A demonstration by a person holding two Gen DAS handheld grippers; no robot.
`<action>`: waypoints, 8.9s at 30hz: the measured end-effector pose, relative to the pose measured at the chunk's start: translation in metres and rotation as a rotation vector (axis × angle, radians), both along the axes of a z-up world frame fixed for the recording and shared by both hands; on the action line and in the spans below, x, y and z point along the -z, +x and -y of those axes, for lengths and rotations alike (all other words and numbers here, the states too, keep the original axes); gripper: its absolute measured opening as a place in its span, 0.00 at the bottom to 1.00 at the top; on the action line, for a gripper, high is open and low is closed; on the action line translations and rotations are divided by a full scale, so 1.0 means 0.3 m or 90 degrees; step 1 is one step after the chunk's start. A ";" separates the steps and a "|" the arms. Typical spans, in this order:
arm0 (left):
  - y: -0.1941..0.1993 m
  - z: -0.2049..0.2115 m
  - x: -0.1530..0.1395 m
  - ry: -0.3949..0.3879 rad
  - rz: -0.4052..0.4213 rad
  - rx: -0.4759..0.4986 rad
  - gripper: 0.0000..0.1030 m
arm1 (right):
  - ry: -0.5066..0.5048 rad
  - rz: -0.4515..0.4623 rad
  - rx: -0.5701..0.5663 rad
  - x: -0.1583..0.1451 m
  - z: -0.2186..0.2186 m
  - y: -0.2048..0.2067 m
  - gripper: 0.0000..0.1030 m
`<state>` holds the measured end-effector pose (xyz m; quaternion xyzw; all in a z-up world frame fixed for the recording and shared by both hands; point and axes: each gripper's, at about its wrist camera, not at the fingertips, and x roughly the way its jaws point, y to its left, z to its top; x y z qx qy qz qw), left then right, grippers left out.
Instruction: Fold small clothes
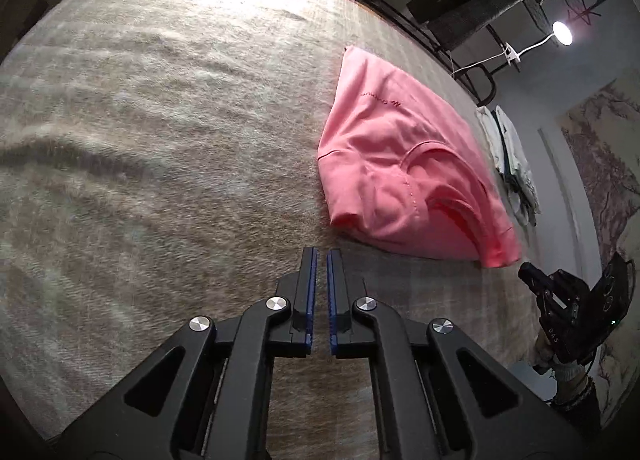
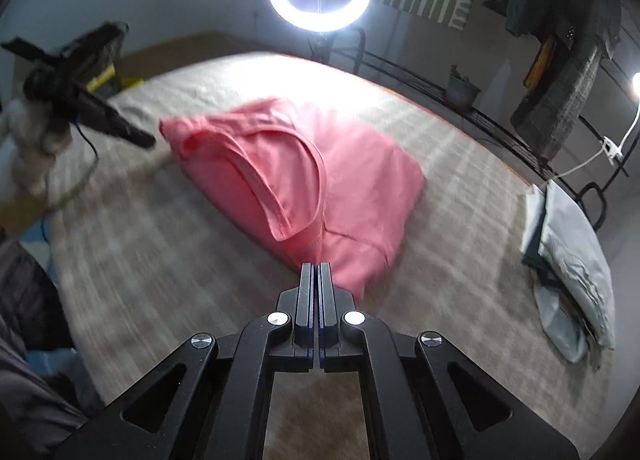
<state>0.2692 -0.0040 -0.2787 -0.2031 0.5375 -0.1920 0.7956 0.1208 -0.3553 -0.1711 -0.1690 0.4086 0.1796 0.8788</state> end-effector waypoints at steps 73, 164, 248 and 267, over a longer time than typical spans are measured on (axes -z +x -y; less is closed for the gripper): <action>0.597 0.043 -0.044 -0.104 -0.009 -0.025 0.50 | 0.487 -0.148 0.259 0.021 0.395 0.490 0.41; 0.300 0.077 0.037 -0.056 -0.084 -0.124 0.50 | 0.507 -0.244 0.342 0.121 0.364 0.332 0.45; 0.662 1.825 -0.328 0.068 0.245 0.180 0.06 | 0.232 0.069 0.465 -0.179 1.376 0.571 0.07; 0.607 1.769 -0.368 0.096 0.252 0.193 0.42 | 0.220 0.042 0.528 -0.162 1.419 0.574 0.20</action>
